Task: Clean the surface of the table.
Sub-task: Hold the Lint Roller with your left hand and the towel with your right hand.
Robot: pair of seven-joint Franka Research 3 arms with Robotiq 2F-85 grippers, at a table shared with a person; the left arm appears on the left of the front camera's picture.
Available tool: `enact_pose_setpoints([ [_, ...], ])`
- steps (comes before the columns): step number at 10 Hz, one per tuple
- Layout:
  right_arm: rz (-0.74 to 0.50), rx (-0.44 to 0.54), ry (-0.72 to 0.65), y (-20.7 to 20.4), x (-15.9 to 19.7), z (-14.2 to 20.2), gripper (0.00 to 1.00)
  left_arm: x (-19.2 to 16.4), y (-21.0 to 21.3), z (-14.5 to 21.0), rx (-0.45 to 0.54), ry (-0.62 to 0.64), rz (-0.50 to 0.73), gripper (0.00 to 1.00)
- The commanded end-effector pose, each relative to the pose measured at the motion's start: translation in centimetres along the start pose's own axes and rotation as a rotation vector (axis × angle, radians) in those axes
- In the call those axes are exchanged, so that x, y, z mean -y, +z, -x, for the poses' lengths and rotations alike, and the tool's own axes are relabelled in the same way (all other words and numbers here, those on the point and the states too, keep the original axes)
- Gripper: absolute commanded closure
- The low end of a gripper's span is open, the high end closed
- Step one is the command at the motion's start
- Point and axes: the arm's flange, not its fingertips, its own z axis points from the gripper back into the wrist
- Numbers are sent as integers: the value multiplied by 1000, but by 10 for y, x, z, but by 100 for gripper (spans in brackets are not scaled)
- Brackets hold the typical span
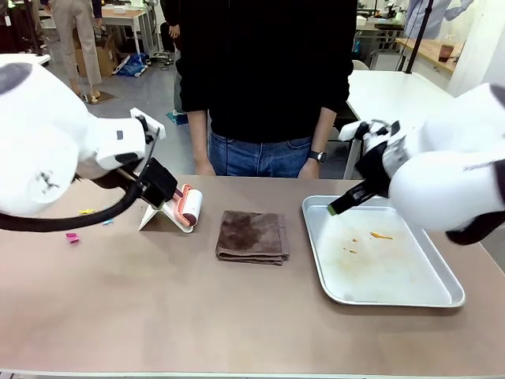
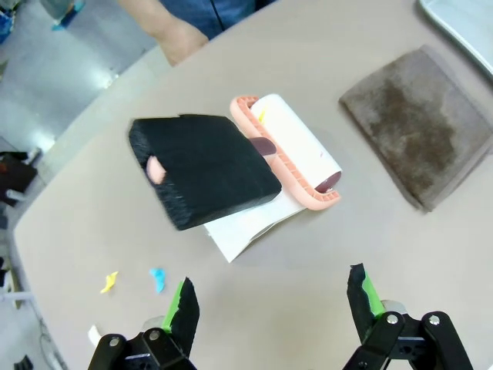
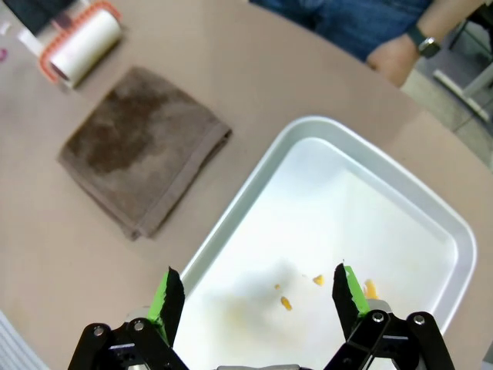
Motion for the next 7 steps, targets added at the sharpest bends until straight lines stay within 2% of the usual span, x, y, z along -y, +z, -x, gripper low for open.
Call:
enact_pose_setpoints([
  [1, -56, 9, -15, 47, 20, 16, 0, -5, 50, 26, 13, -31, 27, 0],
  [3, -100, 30, -96, 90, 31, 24, 0, -11, 95, 33, 79, 6, 57, 0],
  [5, -216, 93, -224, 126, 51, 45, 0, -38, 125, 42, 104, 145, 132, 0],
  [6, -272, 93, -350, 137, 71, 63, 0, -61, 134, 51, 114, 242, 246, 0],
  [7, -325, 89, -442, 143, 88, 78, 0, -82, 137, 60, 150, 284, 335, 0],
])
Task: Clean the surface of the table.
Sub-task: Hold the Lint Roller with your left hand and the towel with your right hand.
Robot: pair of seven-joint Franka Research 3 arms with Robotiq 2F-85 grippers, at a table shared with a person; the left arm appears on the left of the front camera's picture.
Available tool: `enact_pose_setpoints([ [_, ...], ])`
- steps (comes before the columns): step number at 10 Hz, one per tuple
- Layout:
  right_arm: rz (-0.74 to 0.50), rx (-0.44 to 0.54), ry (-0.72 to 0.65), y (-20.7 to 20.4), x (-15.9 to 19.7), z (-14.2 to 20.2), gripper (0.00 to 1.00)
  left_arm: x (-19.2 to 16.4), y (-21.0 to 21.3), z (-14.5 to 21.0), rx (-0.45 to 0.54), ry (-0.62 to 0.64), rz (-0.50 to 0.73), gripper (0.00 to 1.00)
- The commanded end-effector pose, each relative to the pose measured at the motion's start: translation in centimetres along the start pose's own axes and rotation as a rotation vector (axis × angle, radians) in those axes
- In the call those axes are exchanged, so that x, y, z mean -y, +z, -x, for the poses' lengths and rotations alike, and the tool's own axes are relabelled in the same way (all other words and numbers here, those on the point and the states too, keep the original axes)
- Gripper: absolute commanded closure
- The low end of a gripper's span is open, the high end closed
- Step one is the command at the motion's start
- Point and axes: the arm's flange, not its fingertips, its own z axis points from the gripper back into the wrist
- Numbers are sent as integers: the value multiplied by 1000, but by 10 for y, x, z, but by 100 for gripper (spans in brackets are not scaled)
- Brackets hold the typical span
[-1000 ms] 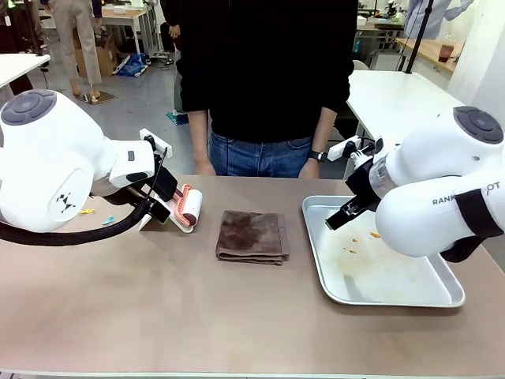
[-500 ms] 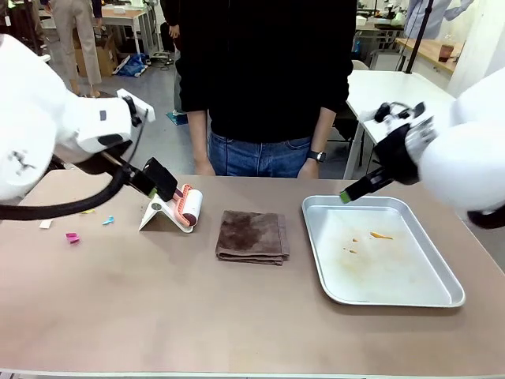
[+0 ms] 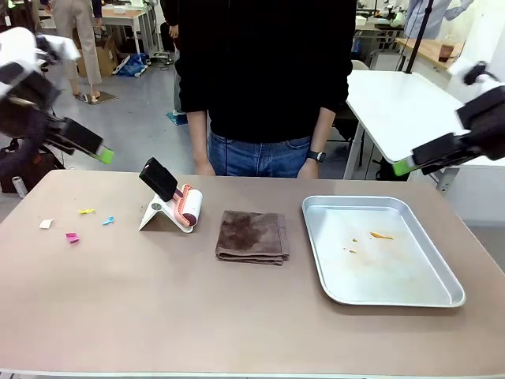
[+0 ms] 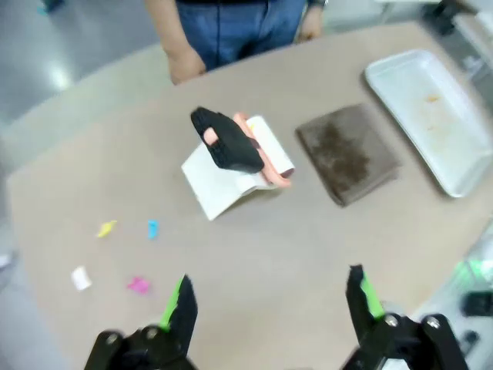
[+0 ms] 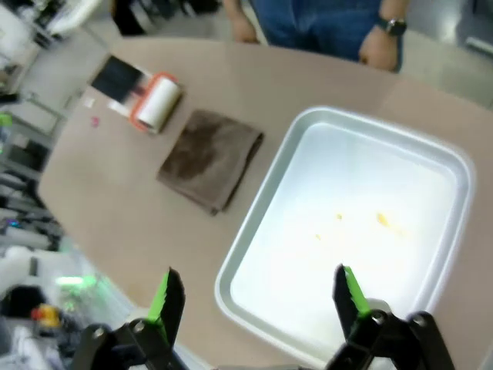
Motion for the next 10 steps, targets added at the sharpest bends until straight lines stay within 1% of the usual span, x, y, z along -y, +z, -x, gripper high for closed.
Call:
enact_pose_setpoints([
  [1, -160, 26, -170, 21, 50, 44, 0, -52, 9, 30, 48, 149, 216, 0],
  [2, -231, 49, -226, 30, 74, 51, 0, -80, 11, 39, 76, 238, 272, 0],
  [3, -312, 75, -259, 36, 102, 58, 0, -102, 9, 51, 107, 321, 296, 0],
  [4, -382, 111, -347, 39, 132, 66, 0, -133, 9, 60, 127, 383, 380, 0],
  [5, -402, 142, -393, 37, 149, 72, 0, -160, 5, 60, 149, 435, 412, 0],
  [6, -424, 133, -418, 31, 165, 81, 0, -168, 0, 79, 200, 508, 452, 0],
  [8, -455, 141, -462, 26, 186, 90, 0, -158, -7, 100, 281, 582, 489, 0],
  [10, -487, 161, -487, 22, 196, 94, 0, -163, -18, 107, 293, 639, 515, 0],
])
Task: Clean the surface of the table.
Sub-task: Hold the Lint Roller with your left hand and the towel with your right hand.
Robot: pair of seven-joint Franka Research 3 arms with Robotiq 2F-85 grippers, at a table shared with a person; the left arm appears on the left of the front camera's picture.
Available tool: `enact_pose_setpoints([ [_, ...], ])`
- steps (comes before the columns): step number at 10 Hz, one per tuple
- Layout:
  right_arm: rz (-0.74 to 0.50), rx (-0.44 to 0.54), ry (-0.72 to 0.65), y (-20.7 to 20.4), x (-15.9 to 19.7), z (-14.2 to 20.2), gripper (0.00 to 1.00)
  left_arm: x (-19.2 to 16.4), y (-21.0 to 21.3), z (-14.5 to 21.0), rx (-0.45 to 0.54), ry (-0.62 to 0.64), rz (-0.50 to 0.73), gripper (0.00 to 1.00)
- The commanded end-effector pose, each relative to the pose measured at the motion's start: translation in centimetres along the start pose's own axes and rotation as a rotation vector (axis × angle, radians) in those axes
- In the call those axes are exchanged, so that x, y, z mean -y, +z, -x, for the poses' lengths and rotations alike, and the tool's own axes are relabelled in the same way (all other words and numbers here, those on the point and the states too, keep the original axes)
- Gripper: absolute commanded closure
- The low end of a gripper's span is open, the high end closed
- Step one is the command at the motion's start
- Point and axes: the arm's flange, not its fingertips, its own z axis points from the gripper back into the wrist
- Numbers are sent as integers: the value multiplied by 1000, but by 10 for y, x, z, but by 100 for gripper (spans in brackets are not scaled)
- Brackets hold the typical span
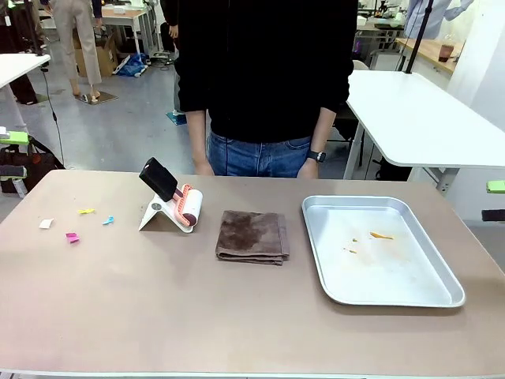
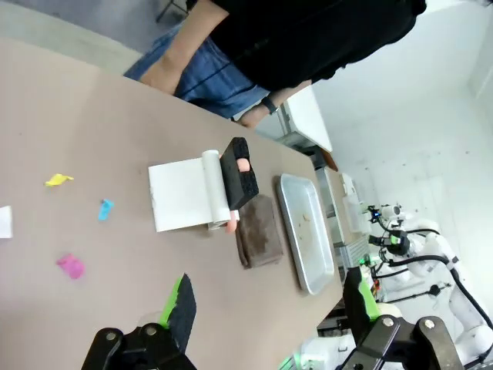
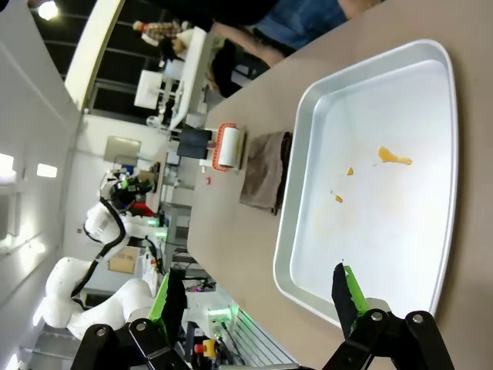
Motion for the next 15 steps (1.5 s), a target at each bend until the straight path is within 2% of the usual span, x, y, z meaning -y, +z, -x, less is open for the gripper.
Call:
enact_pose_setpoints([
  [1, -29, 22, 19, 3, 3, -10, 0, -5, -12, 23, 17, 11, 8, 0],
  [3, -19, 52, 4, 2, 4, -11, 0, -5, -24, 31, 9, 14, -13, 0],
  [4, 17, 81, 13, 0, 4, -12, 0, -2, -30, 34, 23, -2, -68, 0],
  [5, -15, 21, -17, 1, 5, -7, 0, -13, -16, 3, 0, 48, -2, 0],
  [11, 1, 14, -32, 2, 4, -5, 0, -13, -14, 4, -11, 54, -22, 0],
  [13, 158, 28, 45, -32, -35, -5, 0, 11, -21, -8, -65, -12, -114, 0],
  [14, 208, 29, 114, -52, -61, -3, 0, 27, -29, -15, -127, -48, -90, 0],
  [15, 249, -5, 191, -77, -86, -3, 0, 44, -42, -24, -180, -79, -146, 0],
])
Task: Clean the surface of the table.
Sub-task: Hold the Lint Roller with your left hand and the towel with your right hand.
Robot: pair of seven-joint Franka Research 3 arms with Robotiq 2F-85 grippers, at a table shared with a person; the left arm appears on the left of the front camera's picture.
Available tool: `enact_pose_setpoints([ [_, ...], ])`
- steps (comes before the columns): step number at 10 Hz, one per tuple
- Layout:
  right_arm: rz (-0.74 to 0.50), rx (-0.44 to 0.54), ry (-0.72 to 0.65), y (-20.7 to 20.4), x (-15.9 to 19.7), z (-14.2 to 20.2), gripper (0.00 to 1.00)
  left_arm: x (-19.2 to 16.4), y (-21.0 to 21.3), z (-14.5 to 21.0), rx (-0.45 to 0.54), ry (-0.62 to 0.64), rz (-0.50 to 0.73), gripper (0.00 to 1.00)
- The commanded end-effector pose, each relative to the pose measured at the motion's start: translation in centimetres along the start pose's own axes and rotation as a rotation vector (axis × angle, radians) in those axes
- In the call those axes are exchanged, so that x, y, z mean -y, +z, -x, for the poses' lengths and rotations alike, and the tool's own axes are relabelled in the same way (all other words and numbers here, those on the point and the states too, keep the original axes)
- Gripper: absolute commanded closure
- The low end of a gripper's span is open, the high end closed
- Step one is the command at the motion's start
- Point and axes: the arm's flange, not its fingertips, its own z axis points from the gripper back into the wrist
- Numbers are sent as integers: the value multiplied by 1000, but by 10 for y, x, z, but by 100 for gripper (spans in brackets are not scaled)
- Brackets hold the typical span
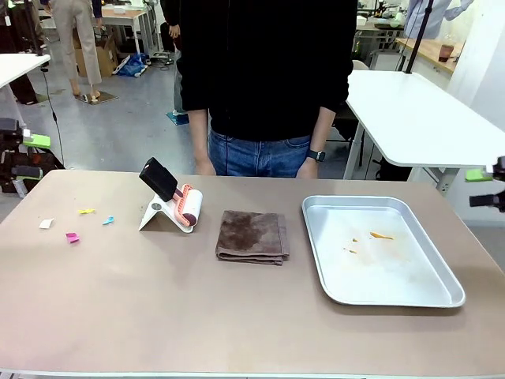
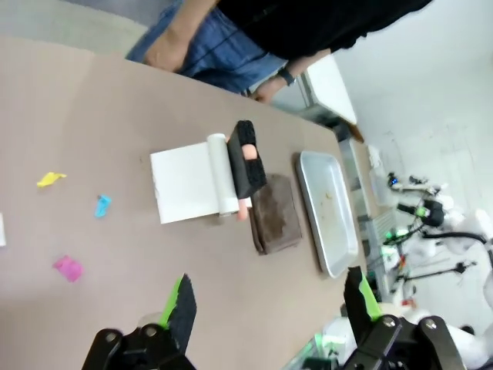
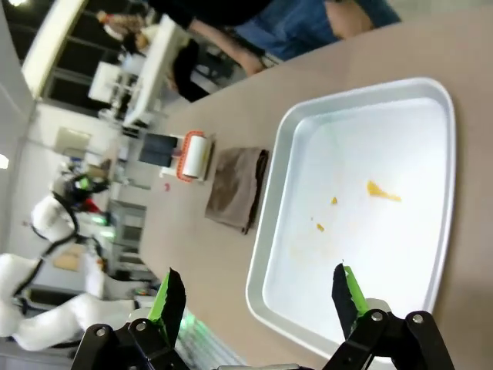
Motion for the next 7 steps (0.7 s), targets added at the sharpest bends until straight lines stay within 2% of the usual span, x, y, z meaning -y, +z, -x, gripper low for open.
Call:
enact_pose_setpoints([
  [1, 91, -31, 120, -49, -62, 13, 0, 30, -13, -19, -146, -53, -94, 0],
  [4, 252, -154, 284, -129, -133, -4, 0, 71, -60, -40, -317, -167, -252, 0],
  [6, 322, -223, 345, -186, -171, -11, 0, 93, -99, -46, -379, -219, -321, 0],
  [7, 374, -232, 353, -213, -187, -9, 0, 96, -112, -51, -374, -198, -373, 0],
])
